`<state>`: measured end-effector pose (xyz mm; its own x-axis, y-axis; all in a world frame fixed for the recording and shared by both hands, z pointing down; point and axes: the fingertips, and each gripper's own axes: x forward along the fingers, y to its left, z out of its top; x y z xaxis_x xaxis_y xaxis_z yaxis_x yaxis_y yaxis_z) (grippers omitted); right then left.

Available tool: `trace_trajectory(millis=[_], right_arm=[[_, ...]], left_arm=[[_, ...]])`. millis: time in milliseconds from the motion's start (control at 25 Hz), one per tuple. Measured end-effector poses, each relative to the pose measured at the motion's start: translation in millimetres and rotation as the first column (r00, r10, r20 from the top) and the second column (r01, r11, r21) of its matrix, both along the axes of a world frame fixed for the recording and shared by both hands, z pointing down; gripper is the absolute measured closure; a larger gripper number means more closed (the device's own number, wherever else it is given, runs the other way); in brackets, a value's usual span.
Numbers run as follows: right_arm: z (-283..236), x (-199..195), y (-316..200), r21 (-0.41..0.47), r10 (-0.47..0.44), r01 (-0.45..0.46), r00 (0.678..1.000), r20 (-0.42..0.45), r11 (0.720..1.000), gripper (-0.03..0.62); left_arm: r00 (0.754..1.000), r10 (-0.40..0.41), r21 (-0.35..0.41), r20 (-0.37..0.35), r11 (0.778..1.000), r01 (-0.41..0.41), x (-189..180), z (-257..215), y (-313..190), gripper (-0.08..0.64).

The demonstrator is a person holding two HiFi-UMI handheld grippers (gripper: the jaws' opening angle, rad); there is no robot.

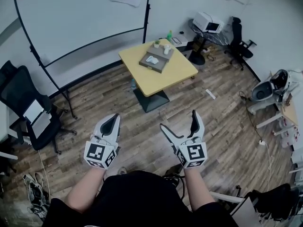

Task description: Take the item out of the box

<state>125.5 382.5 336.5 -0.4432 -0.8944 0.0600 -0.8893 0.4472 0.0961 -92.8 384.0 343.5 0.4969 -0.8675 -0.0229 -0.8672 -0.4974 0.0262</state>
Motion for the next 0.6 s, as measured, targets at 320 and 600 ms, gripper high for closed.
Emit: trace_trajectory(millis=[320, 600], right_arm=[[6.4, 24.6, -21.9, 0.031, -0.035, 0.035, 0.999, 0.004, 0.999, -0.005], [18.9, 28.1, -69.3, 0.038, -0.036, 0.036, 0.999, 0.006, 0.999, -0.005]], left_arm=[[0.999, -0.04, 0.006, 0.029, 0.999, 0.04, 19.3, 11.1, -14.9, 0.56], [0.999, -0.045, 0.008, 0.031, 0.999, 0.045, 19.9, 22.3, -64.9, 0.56]])
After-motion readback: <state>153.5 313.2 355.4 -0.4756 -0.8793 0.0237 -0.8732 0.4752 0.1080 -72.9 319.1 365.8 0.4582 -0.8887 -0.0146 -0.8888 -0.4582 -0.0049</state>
